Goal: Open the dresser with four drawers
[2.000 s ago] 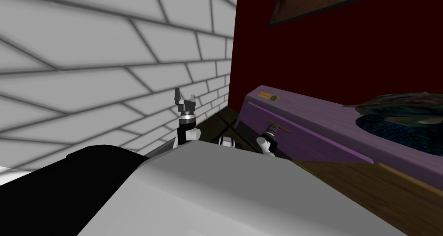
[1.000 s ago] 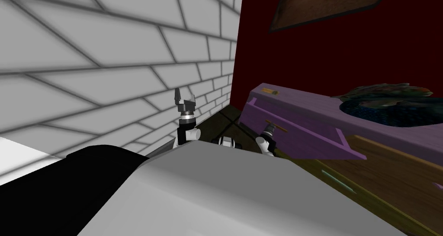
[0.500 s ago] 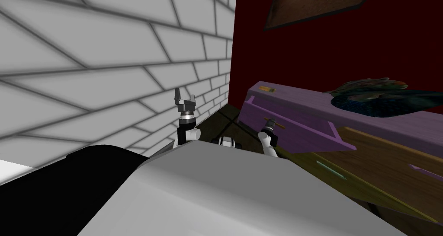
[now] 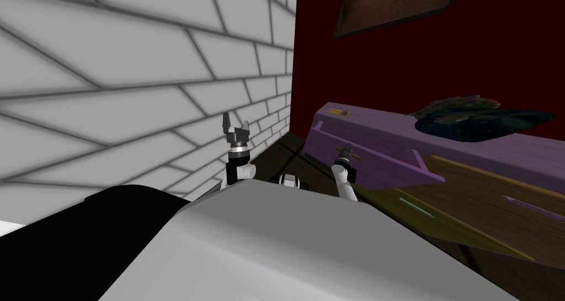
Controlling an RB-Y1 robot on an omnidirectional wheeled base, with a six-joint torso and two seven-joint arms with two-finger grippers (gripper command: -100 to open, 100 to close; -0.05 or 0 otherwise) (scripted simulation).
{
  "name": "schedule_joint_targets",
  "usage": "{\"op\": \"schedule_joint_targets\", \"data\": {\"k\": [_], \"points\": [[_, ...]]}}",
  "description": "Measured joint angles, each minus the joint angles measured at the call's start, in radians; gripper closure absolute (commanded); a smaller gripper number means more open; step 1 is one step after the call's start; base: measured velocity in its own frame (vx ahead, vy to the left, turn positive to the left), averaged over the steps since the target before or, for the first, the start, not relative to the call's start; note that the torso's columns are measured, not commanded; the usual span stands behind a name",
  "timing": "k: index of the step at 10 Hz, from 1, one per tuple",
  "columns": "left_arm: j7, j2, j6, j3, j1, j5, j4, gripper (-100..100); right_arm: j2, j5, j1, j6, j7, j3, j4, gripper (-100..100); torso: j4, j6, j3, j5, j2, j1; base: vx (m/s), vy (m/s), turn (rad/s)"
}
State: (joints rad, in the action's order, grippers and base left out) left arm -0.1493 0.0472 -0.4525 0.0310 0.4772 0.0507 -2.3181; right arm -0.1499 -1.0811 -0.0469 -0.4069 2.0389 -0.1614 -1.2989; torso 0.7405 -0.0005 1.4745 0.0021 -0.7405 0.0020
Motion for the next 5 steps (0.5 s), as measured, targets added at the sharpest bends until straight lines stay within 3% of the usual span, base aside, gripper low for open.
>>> {"op": "schedule_joint_targets", "data": {"k": [5], "points": [[0.0,0.0,0.0,0.0,0.0,0.0,0.0,0,0.001,-0.001,0.003,0.001,0.001,0.0,0.004,0,-0.002,0.001,0.001,-0.002,0.002,-0.001,0.0,0.0,0.0]]}}
